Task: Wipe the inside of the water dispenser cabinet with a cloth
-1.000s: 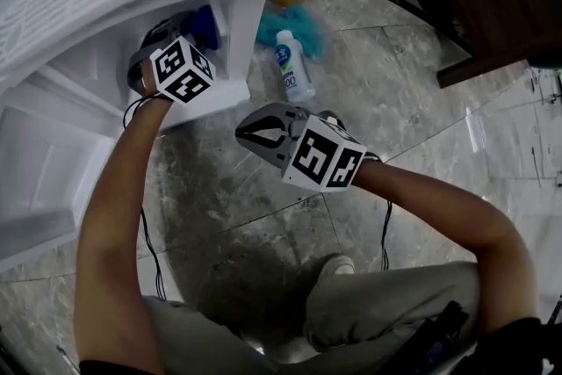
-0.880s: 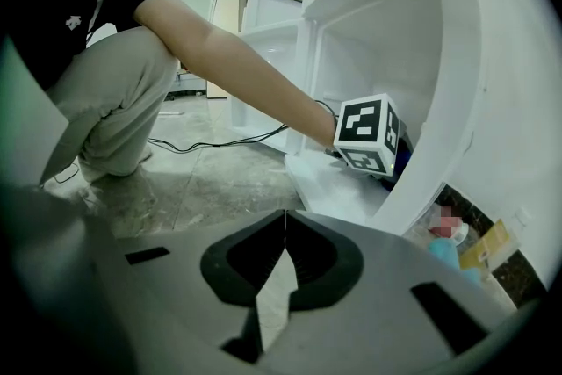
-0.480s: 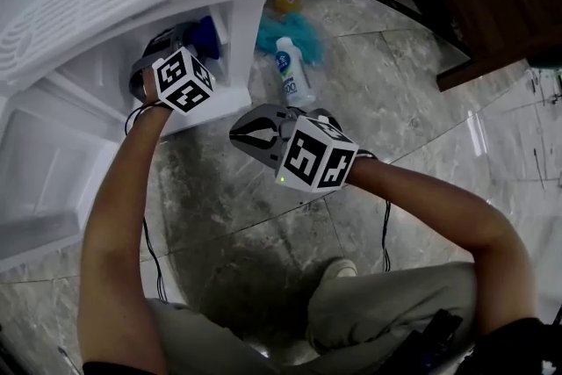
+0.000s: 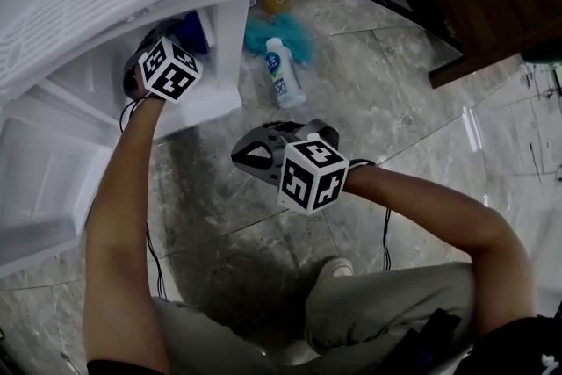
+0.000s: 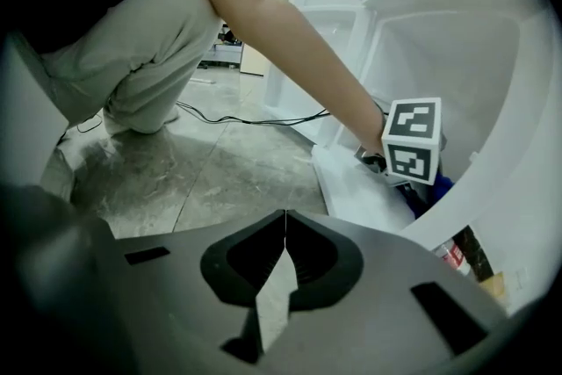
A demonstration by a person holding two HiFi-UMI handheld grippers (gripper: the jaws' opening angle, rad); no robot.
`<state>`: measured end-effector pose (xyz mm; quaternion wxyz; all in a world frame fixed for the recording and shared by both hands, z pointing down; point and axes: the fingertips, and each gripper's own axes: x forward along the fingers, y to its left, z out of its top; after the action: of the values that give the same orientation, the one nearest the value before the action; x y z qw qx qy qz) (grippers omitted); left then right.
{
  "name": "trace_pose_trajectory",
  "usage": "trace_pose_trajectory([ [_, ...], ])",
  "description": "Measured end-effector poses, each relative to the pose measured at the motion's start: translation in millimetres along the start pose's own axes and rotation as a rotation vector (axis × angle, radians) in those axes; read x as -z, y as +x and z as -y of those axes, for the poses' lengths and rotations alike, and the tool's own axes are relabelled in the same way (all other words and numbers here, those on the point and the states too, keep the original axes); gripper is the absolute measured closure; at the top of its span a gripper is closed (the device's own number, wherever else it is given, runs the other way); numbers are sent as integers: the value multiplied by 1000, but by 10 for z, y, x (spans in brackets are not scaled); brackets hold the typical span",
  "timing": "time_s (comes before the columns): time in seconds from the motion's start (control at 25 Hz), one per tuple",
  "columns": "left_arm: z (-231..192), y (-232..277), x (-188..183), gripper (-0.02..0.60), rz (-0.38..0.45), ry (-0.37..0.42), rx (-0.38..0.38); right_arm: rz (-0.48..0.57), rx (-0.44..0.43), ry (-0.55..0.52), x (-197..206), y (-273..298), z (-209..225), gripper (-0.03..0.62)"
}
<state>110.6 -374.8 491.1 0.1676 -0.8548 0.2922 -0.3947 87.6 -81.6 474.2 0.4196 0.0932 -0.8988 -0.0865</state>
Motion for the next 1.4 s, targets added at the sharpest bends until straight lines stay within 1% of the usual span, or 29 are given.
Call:
trace_pose_trajectory([
  [0.08,-18,-96,-70,428,35,-70,-5,-17,-25,-59,-25,40,-79,595],
  [0.12,-62,-171,-128,428,69,-110,-22,-31,-40,-109,-34,67,-119,595],
  [0.2,-210,-348,-270,428,159,-217,-71,-59,-66,-205,-46,128,-189,595],
  [0.24,-292,-443,-342,428,204,-270,-93,-67,-76,-234,-55,157,-216,595],
  [0.28,-366,-542,-410,428,242,-305,-111,-71,-86,-250,-66,183,-238,595],
  [0.44,-576,-894,-650,428,341,-340,-166,-82,-118,-290,-124,262,-276,595],
  [0.52,-675,-1083,-784,428,408,-373,-204,-87,-137,-311,-169,308,-287,595],
  [0.6,-736,-1273,-963,428,489,-424,-224,-97,-146,-352,-211,352,-270,595],
  [0.72,-729,-1458,-1167,428,585,-503,-247,-142,-140,-478,-219,401,-272,595],
  [0.8,-774,-1580,-1222,428,656,-589,-292,-155,-143,-521,-217,431,-334,595],
  [0.84,-812,-1629,-1259,428,679,-614,-323,-162,-149,-534,-195,437,-365,595],
  [0.92,-892,-1672,-1343,428,695,-618,-379,-177,-159,-553,-116,420,-428,595],
  [0.96,-930,-1674,-1369,428,698,-618,-393,-182,-163,-552,-75,400,-464,595],
  [1.08,-1027,-1655,-1387,430,704,-614,-430,-191,-179,-505,37,327,-509,595],
  [1.2,-1108,-1593,-1370,430,710,-641,-466,-206,-163,-479,129,258,-459,595],
  [1.28,-1190,-1514,-1342,430,714,-675,-461,-210,-160,-462,172,224,-456,595],
  [1.4,-1308,-1447,-1349,430,764,-715,-390,-218,-177,-444,233,186,-532,595],
])
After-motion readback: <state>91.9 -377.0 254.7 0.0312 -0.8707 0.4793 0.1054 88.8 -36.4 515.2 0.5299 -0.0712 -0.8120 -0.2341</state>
